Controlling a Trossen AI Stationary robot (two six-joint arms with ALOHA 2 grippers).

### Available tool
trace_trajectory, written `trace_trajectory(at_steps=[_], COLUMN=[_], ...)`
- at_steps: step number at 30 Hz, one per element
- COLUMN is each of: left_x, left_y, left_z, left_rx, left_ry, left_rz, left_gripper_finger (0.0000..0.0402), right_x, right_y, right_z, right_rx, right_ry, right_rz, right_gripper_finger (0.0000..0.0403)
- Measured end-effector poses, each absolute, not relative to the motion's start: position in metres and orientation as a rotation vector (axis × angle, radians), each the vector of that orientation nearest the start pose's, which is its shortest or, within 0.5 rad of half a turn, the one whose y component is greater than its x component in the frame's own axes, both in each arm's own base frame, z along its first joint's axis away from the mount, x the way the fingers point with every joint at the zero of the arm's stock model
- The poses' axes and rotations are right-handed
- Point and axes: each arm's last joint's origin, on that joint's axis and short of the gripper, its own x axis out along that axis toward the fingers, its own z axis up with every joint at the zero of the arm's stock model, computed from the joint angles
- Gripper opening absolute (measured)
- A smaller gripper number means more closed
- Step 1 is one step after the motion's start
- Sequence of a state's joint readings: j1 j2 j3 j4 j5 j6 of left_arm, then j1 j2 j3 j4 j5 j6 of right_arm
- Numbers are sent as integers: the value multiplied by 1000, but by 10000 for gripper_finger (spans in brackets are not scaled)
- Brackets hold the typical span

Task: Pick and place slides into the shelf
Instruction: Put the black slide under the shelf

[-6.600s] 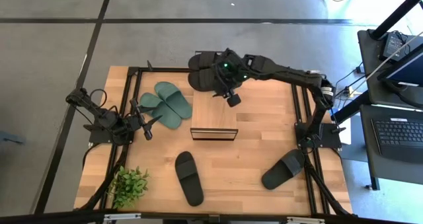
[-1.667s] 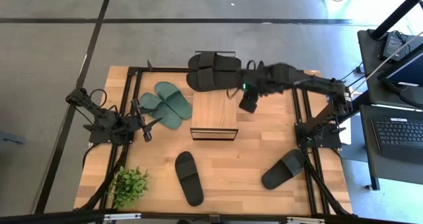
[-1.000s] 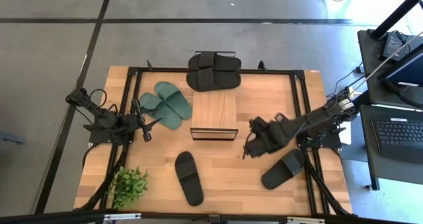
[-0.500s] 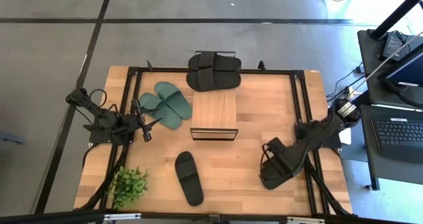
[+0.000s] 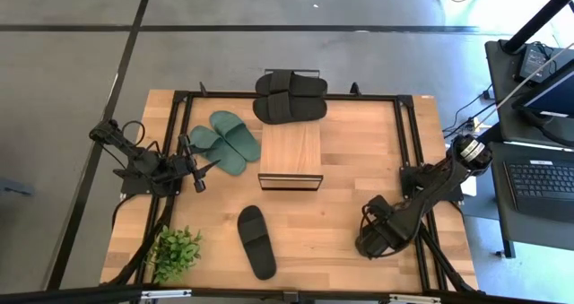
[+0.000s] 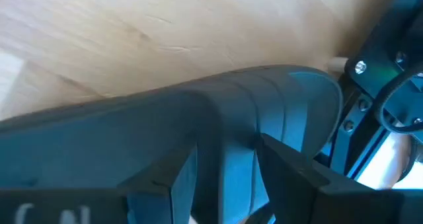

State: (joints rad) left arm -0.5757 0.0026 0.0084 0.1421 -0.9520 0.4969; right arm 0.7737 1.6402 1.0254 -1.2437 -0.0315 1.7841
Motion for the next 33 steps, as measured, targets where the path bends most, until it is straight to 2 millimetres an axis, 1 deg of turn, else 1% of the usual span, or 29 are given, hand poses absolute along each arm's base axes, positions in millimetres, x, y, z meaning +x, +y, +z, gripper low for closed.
trace_trajectory(at_steps=[4,7,11,17,19,22,28,30,33], left_x=[84,84,84,84,84,84,84,84,84], left_y=[-26,-26,-26,-26,-26,-26,-26,-26,-26], left_z=[178,178,178,178,178,178,178,178,178], left_rx=[387,387,387,387,387,387,387,387,390], left_ry=[-12,-12,-12,-12,-12,-12,-12,-12,-11], left_rz=[393,393,393,393,393,393,393,393,393], left_gripper_finger=[168,168,168,168,168,168,168,168,168], right_x=[169,168,169,168,168,167,166,166,167], right_y=[167,167,168,166,166,166,165,165,164], right_z=[173,170,168,169,169,169,170,170,170], right_rx=[555,557,565,555,550,543,532,530,522], right_ry=[1556,1559,1561,1563,1564,1568,1574,1567,1525], right_rz=[-1050,-1040,-1022,-1040,-1042,-1046,-1052,-1051,-1060], right_gripper_finger=[159,159,159,159,153,125,25,14,18])
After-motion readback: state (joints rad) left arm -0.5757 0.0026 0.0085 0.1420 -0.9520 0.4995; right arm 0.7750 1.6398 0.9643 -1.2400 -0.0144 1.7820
